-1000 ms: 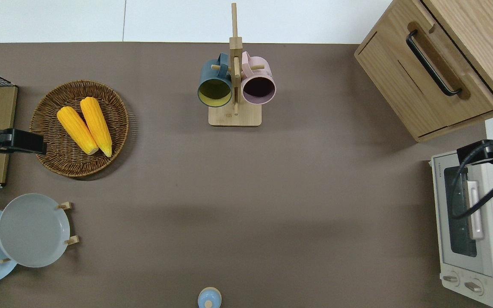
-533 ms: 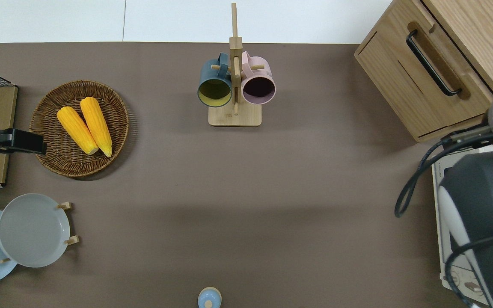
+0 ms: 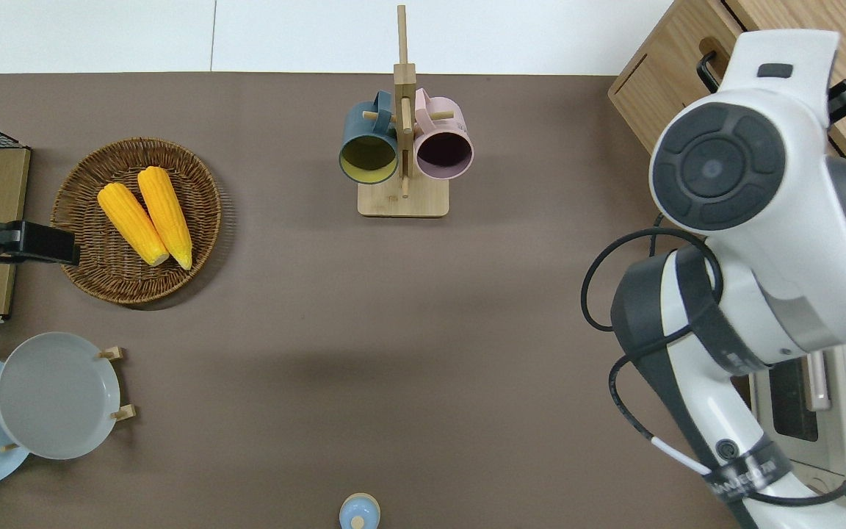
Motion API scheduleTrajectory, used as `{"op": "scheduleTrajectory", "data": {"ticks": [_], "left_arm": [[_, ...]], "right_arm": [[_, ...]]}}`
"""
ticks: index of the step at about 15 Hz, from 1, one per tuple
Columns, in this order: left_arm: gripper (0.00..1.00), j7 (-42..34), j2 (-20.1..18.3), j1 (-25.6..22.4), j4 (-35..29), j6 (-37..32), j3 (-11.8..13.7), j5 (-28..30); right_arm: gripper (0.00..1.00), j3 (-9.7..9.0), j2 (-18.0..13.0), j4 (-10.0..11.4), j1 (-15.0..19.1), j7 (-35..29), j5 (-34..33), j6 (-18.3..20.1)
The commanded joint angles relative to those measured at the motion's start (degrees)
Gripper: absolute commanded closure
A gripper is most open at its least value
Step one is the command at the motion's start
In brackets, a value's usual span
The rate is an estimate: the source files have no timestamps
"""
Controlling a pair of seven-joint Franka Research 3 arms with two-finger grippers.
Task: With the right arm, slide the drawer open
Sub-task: 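Reach the right gripper up to the dark drawer handle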
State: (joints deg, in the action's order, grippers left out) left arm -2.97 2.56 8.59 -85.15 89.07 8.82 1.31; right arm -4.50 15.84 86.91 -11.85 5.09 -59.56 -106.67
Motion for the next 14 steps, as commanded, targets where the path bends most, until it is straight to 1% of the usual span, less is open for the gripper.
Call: {"op": "scheduleTrajectory", "data": {"ticks": [1, 3, 4, 5, 8, 10, 12, 14], "left_arm": [[0.0, -0.37, 0.69, 0.99, 1.12, 0.05, 0.93, -0.78], [0.0, -0.37, 0.69, 0.99, 1.12, 0.05, 0.93, -0.78], [0.0, -0.37, 0.69, 0.99, 1.12, 0.05, 0.93, -0.78], [0.0, -0.37, 0.69, 0.99, 1.12, 0.05, 0.93, -0.78], [0.0, -0.37, 0.69, 0.99, 1.12, 0.05, 0.93, -0.78], [0.0, -0.37, 0.69, 0.99, 1.12, 0.05, 0.93, -0.78], [0.0, -0.37, 0.69, 0.99, 1.12, 0.05, 0.93, -0.78], [0.0, -0.37, 0.69, 0.99, 1.12, 0.05, 0.93, -0.87]], "right_arm": [[0.017, 0.02, 1.9, 2.64, -1.41, -7.44, -8.62, -1.17], [0.017, 0.02, 2.61, 5.18, -1.68, -13.84, -14.59, -0.82], [0.017, 0.02, 3.22, 5.72, -1.68, -15.62, -16.97, -0.64], [0.019, 0.02, 3.84, 5.72, -1.68, -16.16, -17.6, -0.64], [0.019, 0.1, 6.12, 5.9, -1.68, -20.63, -23.39, -0.2], [0.019, 0.54, 6.92, 6.6, -1.68, -21.52, -26.99, -0.2], [0.019, 0.81, 7.62, 6.78, -1.68, -23.18, -28.85, 0.06], [0.021, 0.81, 8.23, 7.13, -1.68, -23.54, -30.25, 1.72]]}}
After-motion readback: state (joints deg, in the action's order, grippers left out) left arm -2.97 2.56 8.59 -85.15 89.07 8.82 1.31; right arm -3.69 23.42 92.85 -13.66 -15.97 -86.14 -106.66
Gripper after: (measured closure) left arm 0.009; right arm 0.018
